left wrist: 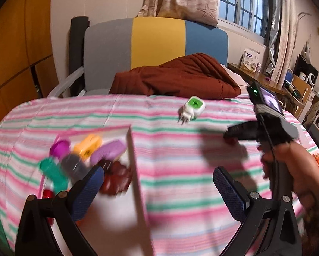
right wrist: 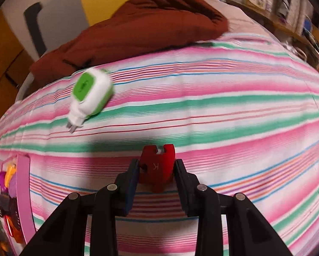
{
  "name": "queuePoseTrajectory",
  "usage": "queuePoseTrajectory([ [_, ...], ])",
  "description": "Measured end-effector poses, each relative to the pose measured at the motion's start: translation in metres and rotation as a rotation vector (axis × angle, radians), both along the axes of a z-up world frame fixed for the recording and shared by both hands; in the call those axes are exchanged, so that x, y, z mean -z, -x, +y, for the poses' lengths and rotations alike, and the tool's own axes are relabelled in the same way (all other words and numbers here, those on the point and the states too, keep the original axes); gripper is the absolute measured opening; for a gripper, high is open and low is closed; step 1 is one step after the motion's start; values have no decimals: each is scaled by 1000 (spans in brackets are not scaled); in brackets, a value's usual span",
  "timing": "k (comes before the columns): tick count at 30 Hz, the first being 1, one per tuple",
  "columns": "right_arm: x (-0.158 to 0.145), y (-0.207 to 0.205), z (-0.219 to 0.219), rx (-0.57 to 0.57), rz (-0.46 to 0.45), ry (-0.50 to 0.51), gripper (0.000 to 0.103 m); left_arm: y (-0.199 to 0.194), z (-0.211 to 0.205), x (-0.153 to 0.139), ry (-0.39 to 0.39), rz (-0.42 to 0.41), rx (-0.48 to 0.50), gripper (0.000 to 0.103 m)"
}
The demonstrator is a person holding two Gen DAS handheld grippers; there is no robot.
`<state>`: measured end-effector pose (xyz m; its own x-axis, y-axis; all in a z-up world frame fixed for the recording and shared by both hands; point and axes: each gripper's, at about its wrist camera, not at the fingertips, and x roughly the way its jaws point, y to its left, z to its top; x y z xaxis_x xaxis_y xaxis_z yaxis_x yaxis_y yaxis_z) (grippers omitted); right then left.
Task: Organize rigid objects
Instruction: 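Grasp the red puzzle piece on the bedspread with the right tool, then grasp the white-green plug adapter with the left tool while the right holds the red piece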
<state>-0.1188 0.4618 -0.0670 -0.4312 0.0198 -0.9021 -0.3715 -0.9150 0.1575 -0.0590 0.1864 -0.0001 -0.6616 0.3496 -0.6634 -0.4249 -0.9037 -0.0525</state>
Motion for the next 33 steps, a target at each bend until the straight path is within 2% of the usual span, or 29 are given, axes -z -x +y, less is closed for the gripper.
queuePoseTrajectory([
  [6, 3, -4, 25, 78, -27, 39, 33, 54, 61, 3, 58, -2, 100, 103],
  [10, 3, -5, 32, 93, -31, 66, 33, 96, 110, 22, 137, -33, 193, 103],
  [12, 3, -6, 34, 95, -34, 79, 33, 114, 126, 32, 179, -30, 199, 103],
  [19, 4, -7, 41, 110, -33, 119, 33, 166, 161, 53, 203, -45, 173, 103],
  [27, 4, -9, 42, 118, -33, 135, 33, 188, 190, 77, 242, -58, 187, 103],
  [28, 4, -9, 41, 117, -34, 135, 33, 189, 192, 79, 244, -52, 190, 100],
  [29, 4, -9, 41, 117, -34, 135, 33, 188, 194, 80, 245, -42, 201, 86],
  [30, 3, -10, 41, 117, -33, 137, 33, 187, 195, 82, 247, -36, 217, 63],
  [31, 4, -10, 41, 117, -33, 138, 33, 184, 197, 85, 256, -38, 235, 55],
  [33, 3, -10, 41, 117, -32, 140, 33, 175, 195, 88, 265, -3, 236, 53],
])
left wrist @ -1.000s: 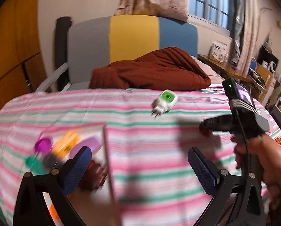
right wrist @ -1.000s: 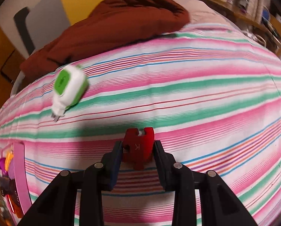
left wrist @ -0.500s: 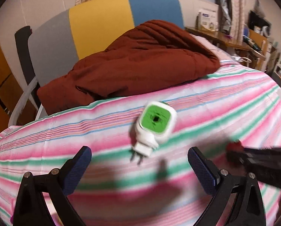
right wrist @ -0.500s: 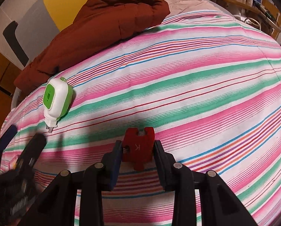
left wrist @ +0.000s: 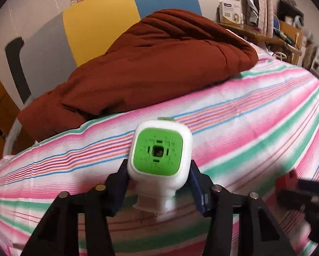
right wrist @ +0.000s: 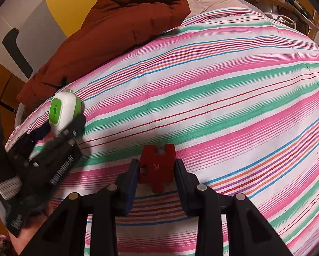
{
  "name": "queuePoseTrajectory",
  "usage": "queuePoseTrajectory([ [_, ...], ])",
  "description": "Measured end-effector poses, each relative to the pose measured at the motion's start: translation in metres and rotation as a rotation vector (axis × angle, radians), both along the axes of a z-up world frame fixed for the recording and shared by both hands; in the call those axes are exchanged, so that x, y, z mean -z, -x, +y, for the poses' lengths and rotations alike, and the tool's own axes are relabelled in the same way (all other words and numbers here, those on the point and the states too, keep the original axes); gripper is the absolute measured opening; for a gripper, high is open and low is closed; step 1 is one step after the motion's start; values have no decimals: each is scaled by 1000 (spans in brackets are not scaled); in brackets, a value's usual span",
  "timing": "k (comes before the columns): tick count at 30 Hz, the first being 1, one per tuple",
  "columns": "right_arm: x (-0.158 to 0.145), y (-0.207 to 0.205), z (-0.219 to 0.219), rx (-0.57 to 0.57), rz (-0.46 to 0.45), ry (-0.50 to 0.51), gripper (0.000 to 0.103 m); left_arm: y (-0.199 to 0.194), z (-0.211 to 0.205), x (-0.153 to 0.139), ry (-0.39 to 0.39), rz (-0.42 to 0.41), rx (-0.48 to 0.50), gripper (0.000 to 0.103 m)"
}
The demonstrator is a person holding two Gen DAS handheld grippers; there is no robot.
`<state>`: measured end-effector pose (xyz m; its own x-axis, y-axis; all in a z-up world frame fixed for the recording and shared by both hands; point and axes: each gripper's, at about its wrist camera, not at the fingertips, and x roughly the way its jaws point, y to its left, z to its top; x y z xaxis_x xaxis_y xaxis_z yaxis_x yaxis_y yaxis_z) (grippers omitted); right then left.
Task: Organize rigid objects
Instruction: 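Grasp the white-green plug adapter with the left tool while the right holds the red piece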
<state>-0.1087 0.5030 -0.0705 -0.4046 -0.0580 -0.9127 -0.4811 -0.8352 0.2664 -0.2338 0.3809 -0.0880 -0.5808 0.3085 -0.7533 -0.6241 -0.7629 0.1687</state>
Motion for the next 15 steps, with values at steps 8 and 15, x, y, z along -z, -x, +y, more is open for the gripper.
queuePoseTrajectory([
  [8, -1, -2, -3, -5, 4, -8, 33, -24, -36, -1, -71, -39, -48, 53],
  [15, -1, -3, -9, -19, 10, -24, 33, -71, -84, -5, -133, -120, -105, 52],
])
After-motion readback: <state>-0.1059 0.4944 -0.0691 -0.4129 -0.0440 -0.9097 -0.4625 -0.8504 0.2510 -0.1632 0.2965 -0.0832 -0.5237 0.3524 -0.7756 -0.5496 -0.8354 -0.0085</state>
